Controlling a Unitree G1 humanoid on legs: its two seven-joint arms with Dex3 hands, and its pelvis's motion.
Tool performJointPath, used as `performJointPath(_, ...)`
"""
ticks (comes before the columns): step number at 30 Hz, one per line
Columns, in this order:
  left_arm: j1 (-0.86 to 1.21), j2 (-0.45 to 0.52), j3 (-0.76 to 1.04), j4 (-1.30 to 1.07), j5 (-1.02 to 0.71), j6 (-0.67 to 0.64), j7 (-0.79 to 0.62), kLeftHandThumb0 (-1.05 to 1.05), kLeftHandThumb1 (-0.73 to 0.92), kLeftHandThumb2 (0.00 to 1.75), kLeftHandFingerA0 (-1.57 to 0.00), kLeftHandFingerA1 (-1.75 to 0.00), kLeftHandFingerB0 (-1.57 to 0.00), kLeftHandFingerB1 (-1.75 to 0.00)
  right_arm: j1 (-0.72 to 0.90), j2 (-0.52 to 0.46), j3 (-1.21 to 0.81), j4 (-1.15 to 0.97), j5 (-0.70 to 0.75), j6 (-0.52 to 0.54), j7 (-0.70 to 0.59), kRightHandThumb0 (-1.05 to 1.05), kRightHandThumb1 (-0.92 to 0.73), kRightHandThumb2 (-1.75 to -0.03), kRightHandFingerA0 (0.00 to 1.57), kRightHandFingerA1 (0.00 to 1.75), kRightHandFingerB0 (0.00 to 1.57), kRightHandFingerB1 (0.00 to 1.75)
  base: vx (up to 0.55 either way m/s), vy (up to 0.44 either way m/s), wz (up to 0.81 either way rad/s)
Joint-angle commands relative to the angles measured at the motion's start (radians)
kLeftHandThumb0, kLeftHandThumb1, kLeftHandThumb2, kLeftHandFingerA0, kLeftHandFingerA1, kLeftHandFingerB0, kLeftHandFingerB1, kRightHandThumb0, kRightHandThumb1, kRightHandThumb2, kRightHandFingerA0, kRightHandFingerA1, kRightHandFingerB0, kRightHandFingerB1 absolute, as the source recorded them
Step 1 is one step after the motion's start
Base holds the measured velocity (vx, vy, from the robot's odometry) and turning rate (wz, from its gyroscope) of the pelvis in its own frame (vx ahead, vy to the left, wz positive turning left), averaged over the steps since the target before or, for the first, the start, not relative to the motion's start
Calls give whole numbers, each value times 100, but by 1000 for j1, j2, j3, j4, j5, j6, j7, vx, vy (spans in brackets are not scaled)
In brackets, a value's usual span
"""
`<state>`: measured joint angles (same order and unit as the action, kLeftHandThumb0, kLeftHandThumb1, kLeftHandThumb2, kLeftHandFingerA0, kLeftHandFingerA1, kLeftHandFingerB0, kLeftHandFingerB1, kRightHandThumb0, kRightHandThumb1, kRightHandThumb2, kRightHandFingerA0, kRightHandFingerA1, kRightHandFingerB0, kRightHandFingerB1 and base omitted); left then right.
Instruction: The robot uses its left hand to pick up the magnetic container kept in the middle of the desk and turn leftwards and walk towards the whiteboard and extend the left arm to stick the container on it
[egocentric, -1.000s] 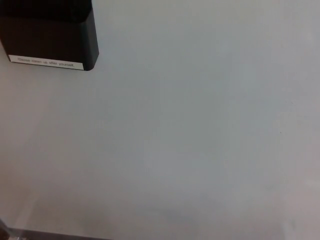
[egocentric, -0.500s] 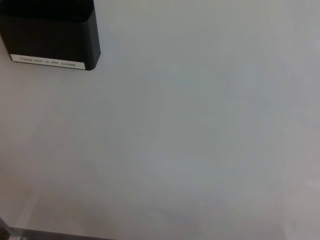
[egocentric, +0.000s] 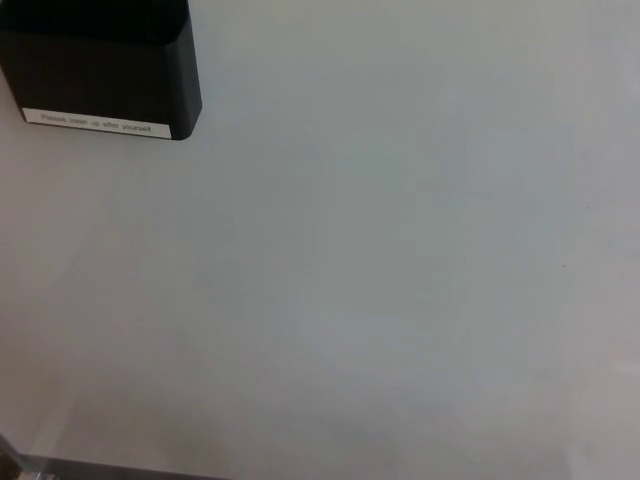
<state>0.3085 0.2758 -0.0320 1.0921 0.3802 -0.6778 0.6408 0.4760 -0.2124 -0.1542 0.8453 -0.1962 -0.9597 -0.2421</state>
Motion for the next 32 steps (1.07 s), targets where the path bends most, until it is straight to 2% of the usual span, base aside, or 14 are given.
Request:
performJointPath(1,-2,15,-6,22,-15,-85,-17,-7,52,114,-131,-121,-108,-105,1,-22,5,39,7,26,14,-12,-46,-126,127,108,87,104,0,0,0)
performJointPath(7,-13,12,-6,40,-26,-71,-35,-6,51,112,-129,-120,-107,-104,-25,-36,20,88,-10,26,2,-13,-46,-125,127,107,85,105,0,0,0)
performJointPath(10,-10,8,-11,46,-19,-49,-29,-7,48,108,-133,-123,-106,-103,-23,-46,28,92,-9,47,12,-12,-46,-115,124,108,82,104,0,0,0)
performJointPath(14,-13,10,-19,60,-15,-19,-37,-9,48,101,-131,-121,-104,-101,-36,-56,40,123,-18,58,1,-13,-45,-115,124,105,80,105,0,0,0)
performJointPath(15,-8,9,-15,66,-25,-26,-46,-1,44,106,-128,-120,-105,-100,-26,-59,46,112,-33,56,-12,-12,-45,-114,122,104,80,105,0,0,0)
performJointPath(18,-10,10,-16,77,-26,-32,-47,1,44,111,-128,-121,-106,-101,-24,-62,53,108,-38,57,-20,-11,-45,-113,123,104,79,108,0,0,0)
performJointPath(23,-15,11,-17,91,-28,-50,-43,-5,48,114,-129,-121,-107,-103,-16,-70,65,89,-33,94,3,-13,-43,-112,119,105,79,108,0,0,0)
performJointPath(24,-19,10,-17,97,-30,-49,-49,-4,48,113,-127,-119,-107,-101,-20,-78,73,97,-42,104,9,-5,-38,-125,121,100,75,106,0,0,0)
performJointPath(26,-22,10,-15,102,-33,-40,-56,-4,47,113,-127,-119,-107,-102,-13,-81,82,84,-42,135,20,-5,-38,-127,121,99,74,104,0,0,0)
performJointPath(27,-23,9,-14,104,-35,-40,-58,-4,44,116,-126,-120,-109,-101,-10,-80,83,76,-37,143,26,-1,-35,-133,121,99,75,105,0,0,0)
performJointPath(29,-28,3,-8,113,-47,-25,-82,-9,46,113,-131,-121,-106,-102,-12,-82,88,74,-26,163,47,-1,-38,-131,120,97,75,100,0,0,0)
performJointPath(32,-31,1,-9,114,-49,-10,-93,-10,47,107,-130,-120,-105,-101,-11,-82,91,70,-22,167,54,-8,-39,-127,119,98,76,100,0,0,0)
